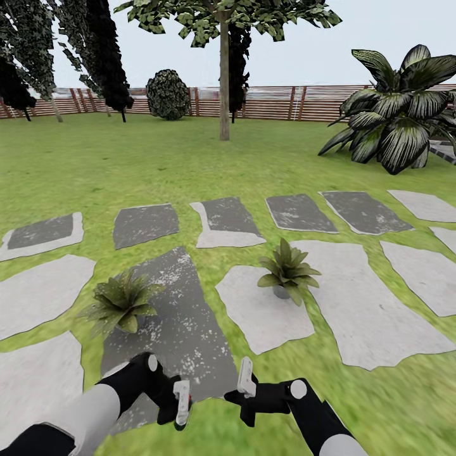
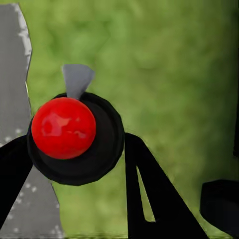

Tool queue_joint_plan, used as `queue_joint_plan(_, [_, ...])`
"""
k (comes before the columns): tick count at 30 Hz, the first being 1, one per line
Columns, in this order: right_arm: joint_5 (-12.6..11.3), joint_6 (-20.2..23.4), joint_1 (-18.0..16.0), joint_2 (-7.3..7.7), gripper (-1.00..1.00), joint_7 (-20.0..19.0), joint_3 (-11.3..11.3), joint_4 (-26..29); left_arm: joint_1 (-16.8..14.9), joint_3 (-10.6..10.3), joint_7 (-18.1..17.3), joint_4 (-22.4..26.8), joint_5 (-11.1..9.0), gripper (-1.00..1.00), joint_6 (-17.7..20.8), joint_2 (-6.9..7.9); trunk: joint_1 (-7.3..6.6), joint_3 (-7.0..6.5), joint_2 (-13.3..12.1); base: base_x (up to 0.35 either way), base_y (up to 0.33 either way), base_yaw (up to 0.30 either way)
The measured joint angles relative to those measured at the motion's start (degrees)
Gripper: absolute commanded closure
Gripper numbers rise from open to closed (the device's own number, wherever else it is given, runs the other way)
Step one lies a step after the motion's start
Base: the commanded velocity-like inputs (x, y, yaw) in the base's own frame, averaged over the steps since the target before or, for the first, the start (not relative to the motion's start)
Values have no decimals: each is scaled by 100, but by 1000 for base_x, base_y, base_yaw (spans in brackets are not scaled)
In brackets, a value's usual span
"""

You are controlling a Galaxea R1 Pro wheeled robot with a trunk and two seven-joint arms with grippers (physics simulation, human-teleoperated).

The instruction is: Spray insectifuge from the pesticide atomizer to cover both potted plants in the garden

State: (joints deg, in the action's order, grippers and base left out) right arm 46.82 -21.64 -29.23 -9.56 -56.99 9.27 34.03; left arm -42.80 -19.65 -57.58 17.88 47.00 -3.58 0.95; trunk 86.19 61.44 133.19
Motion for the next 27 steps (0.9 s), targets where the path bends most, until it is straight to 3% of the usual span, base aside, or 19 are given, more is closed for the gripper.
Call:
queue_joint_plan(4, [12,0,0,7,100,0,0,-17,7,-1,8,-9,-10,100,0,215,0,0,0,0,0,0])
queue_joint_plan(5, [16,0,0,8,-100,0,0,-21,8,-1,8,-10,-13,100,0,265,0,0,0,0,0,0])
queue_joint_plan(10, [16,1,0,16,-100,12,0,-24,134,39,102,-4,-64,100,4,359,0,0,0,0,0,0])
queue_joint_plan(13, [30,-10,0,37,-100,32,7,-32,257,82,675,-8,-239,100,14,346,0,0,0,0,0,0])
queue_joint_plan(15, [26,-16,7,115,-100,39,24,-24,371,83,1081,-124,-725,100,10,314,0,0,0,0,0,0])
queue_joint_plan(16, [26,-19,19,317,-100,70,36,-34,424,93,1317,-174,-1174,100,9,306,0,0,0,0,0,0])
queue_joint_plan(17, [17,-21,25,470,-100,150,39,-44,444,93,1462,-190,-1416,100,9,299,0,0,0,0,0,0])
queue_joint_plan(19, [-83,-27,45,864,-100,720,63,-290,528,98,2077,-206,-2155,100,9,279,0,0,0,0,0,0])
queue_joint_plan(22, [-524,-46,52,1153,-100,1383,213,-918,656,94,2826,-234,-2809,100,8,274,0,1,0,0,0,0])
queue_joint_plan(25, [-1001,-52,53,1400,-100,1931,284,-1336,793,95,3999,-246,-3697,100,-7,274,0,1,0,0,0,0])
queue_joint_plan(27, [-1286,-59,67,1489,-100,2355,293,-1482,892,84,4594,-248,-4131,100,-18,262,0,1,0,0,0,0])
